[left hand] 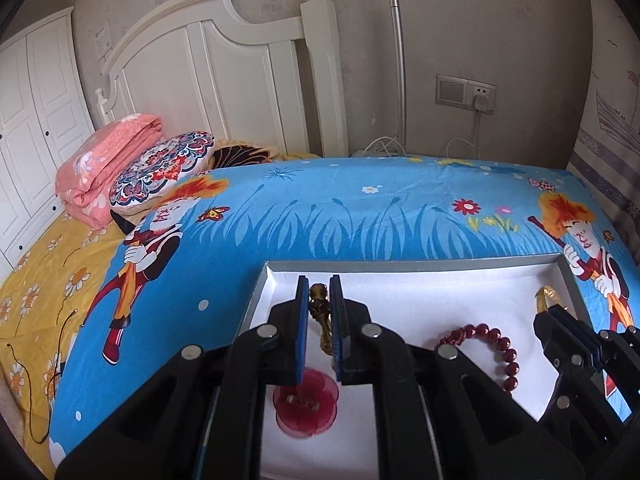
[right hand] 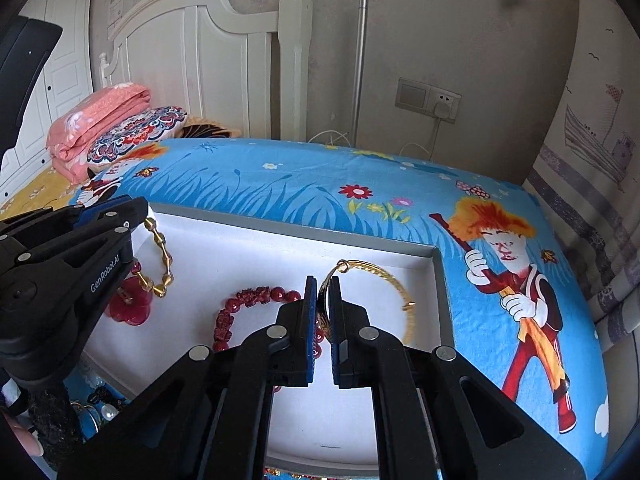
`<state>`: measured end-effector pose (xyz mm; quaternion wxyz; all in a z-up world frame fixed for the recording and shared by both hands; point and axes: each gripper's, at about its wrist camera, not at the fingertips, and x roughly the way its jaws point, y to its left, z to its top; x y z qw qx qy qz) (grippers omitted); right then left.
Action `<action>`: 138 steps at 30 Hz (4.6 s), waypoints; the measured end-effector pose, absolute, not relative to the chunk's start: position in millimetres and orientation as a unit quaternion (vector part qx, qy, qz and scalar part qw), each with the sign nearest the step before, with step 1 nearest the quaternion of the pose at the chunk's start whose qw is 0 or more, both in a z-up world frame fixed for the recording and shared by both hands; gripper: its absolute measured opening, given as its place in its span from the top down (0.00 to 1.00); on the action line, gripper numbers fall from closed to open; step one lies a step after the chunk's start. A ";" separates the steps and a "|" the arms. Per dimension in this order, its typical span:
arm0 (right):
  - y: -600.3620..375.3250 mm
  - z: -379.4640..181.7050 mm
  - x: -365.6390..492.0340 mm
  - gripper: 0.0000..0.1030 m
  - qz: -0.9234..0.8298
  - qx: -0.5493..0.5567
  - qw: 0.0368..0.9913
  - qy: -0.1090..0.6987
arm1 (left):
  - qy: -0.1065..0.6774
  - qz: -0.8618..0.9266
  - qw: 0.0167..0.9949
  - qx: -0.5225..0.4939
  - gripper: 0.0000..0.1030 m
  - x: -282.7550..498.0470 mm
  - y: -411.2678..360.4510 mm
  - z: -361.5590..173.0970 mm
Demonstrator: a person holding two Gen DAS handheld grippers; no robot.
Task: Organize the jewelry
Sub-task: 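Carry both gold pieces over the tray and open both tools inside it, then raise both tools out of the tray toward the remaining jewelry, then grasp the red string bracelet with the right tool while the left tool grasps the gold double rings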
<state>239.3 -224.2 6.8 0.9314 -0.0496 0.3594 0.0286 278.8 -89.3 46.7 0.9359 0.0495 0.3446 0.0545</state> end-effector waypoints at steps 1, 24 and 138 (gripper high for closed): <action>-225.1 4.5 241.2 0.88 0.027 -0.052 0.929 0.365 | 0.342 0.059 0.936 0.050 0.88 280.5 -89.6 46.1; -248.1 1.5 81.0 0.66 0.062 -0.023 0.943 0.326 | 0.247 -0.007 0.965 0.089 0.05 105.9 -60.4 42.3; -221.6 -13.8 11.1 0.94 0.076 -0.029 0.957 0.277 | 0.282 -0.023 0.958 0.034 0.85 41.4 -25.3 -13.2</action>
